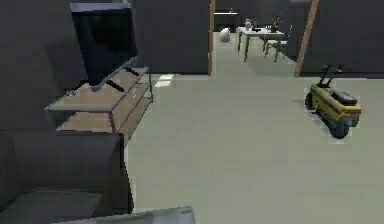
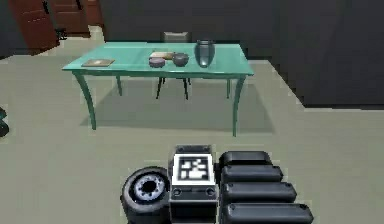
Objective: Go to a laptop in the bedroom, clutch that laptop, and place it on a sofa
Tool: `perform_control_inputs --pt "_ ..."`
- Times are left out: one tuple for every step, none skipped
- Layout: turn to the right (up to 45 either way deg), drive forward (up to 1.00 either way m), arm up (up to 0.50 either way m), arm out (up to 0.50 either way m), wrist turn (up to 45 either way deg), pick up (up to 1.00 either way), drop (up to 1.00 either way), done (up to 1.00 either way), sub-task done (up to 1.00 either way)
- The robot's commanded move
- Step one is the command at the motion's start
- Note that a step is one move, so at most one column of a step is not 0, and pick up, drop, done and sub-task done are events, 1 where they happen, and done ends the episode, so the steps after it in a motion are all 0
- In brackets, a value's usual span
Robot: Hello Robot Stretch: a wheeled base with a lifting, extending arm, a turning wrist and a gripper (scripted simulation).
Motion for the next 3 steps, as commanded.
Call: perform_control_inputs --pt "-45.0 0.0 0.0 0.0 0.0 0.0 0.0 0.0 0.0" --pt "-45.0 0.0 0.0 0.0 0.0 0.0 0.0 0.0 0.0" --pt "-45.0 0.0 0.0 0.0 0.0 0.0 0.0 0.0 0.0"
